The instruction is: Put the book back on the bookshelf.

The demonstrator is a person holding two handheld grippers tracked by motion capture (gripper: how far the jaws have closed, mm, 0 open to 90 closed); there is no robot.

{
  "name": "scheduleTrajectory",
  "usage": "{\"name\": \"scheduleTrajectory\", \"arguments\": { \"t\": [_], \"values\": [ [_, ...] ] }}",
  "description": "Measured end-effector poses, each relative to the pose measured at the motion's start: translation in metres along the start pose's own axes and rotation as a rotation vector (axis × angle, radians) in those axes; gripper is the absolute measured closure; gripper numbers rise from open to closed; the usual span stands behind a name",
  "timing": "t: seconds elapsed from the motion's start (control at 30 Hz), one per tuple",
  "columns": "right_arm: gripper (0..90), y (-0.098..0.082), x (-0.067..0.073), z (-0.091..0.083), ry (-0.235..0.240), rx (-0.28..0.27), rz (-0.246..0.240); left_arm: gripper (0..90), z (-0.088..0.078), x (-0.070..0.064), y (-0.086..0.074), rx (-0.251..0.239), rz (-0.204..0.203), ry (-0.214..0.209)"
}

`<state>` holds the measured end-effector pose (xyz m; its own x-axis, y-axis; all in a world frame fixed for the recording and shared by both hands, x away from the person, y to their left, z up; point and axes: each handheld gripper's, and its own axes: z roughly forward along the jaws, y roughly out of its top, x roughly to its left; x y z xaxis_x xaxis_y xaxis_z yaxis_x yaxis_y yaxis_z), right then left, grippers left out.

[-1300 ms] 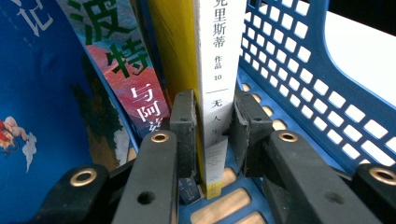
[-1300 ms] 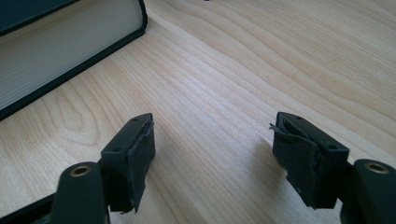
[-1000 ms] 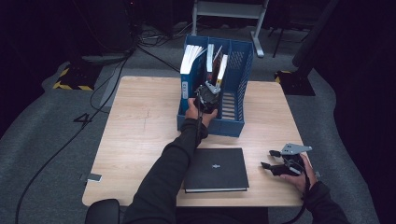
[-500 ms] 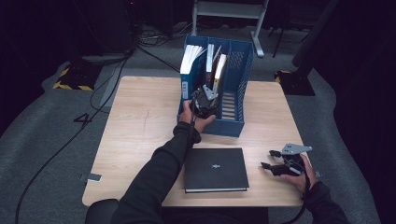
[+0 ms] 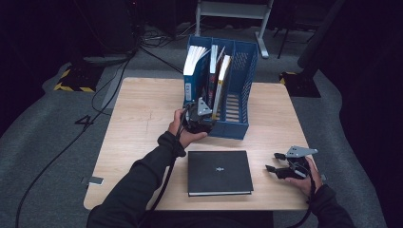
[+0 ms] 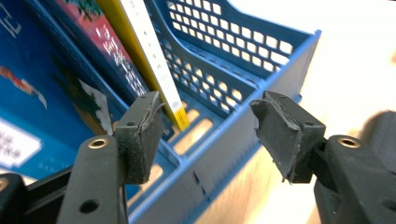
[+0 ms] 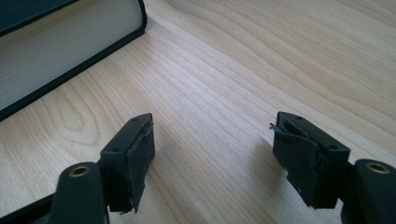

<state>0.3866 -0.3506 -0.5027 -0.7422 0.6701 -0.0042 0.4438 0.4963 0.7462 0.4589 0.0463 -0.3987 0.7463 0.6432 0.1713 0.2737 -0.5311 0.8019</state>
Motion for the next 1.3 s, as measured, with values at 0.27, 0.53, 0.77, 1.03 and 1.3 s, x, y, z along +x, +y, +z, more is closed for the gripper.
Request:
{"name": "scheduleTrajectory", "arguments": {
  "t": [0.27, 0.53, 0.77, 1.03, 1.3],
  "values": [
    [29.7, 0.000, 0.000, 0.000, -0.002, 0.001, 0.003, 38.7, -0.027, 0.008, -0.032, -0.019, -0.011, -0.020],
    [29.7, 0.000, 0.001, 0.000, -0.004, 0.003, 0.004, 35.8, -0.052, 0.006, -0.063, -0.003, 0.014, -0.039],
    [29.6, 0.001, 0.002, 0.000, -0.010, 0.006, 0.007, 34.2, -0.066, 0.004, -0.087, 0.037, 0.039, -0.079],
    [29.9, 0.001, 0.005, -0.001, 0.003, 0.016, -0.001, 31.4, -0.072, -0.004, -0.109, 0.103, 0.075, -0.132],
    [30.3, 0.010, 0.024, 0.000, 0.059, 0.045, -0.057, 29.1, -0.074, -0.020, -0.141, 0.164, 0.088, -0.227]
  ]
}}
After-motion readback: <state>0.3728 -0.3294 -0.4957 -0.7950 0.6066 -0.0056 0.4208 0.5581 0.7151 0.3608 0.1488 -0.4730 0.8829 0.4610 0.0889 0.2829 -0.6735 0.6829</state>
